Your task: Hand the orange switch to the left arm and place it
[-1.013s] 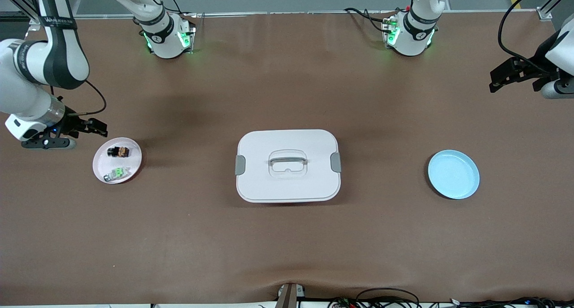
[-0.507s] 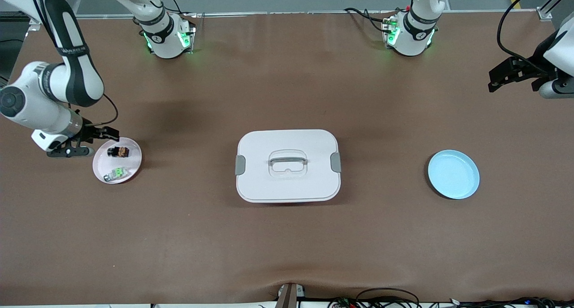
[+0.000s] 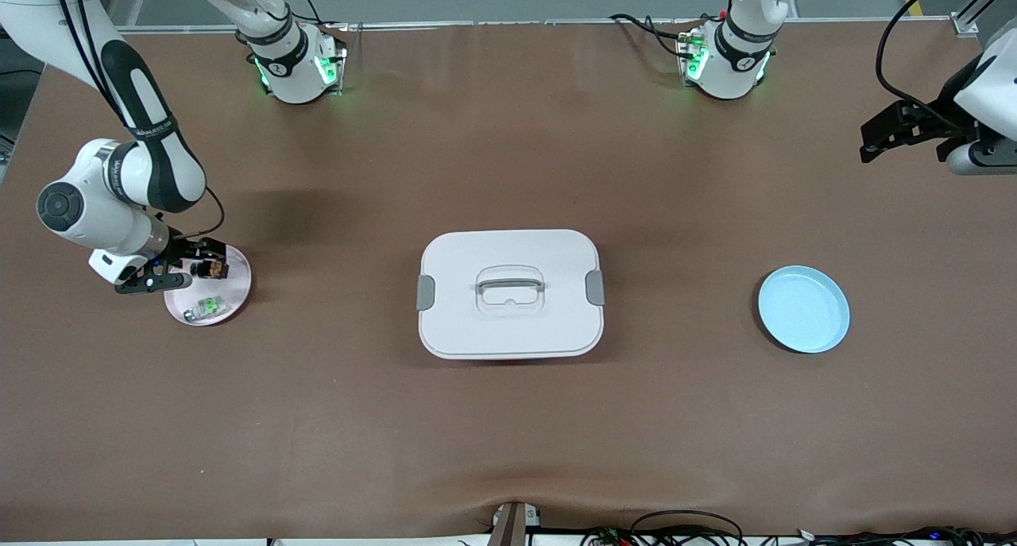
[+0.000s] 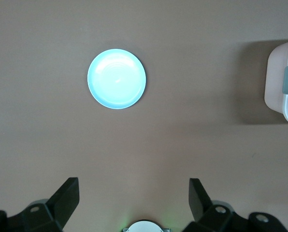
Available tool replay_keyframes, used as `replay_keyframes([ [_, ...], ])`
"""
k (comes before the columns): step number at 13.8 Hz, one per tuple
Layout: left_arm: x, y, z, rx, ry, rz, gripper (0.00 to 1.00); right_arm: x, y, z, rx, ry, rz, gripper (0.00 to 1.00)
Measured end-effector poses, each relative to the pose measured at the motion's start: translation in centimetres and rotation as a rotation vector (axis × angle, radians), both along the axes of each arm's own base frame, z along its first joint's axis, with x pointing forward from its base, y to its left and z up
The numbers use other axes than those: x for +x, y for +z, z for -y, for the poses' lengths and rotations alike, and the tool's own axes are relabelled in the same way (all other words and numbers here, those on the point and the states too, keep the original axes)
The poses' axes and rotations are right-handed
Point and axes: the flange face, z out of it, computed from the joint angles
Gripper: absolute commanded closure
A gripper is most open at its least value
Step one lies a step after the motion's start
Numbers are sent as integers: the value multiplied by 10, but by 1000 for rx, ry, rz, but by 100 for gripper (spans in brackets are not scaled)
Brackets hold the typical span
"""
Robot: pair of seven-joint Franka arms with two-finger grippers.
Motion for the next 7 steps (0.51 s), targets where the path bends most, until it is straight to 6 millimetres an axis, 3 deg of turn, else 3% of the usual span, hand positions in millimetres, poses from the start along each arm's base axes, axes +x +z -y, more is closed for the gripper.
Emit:
replay_keyframes([
  [7, 2, -9, 12, 1, -22, -19, 0, 3, -21, 4, -5, -3, 12, 0],
])
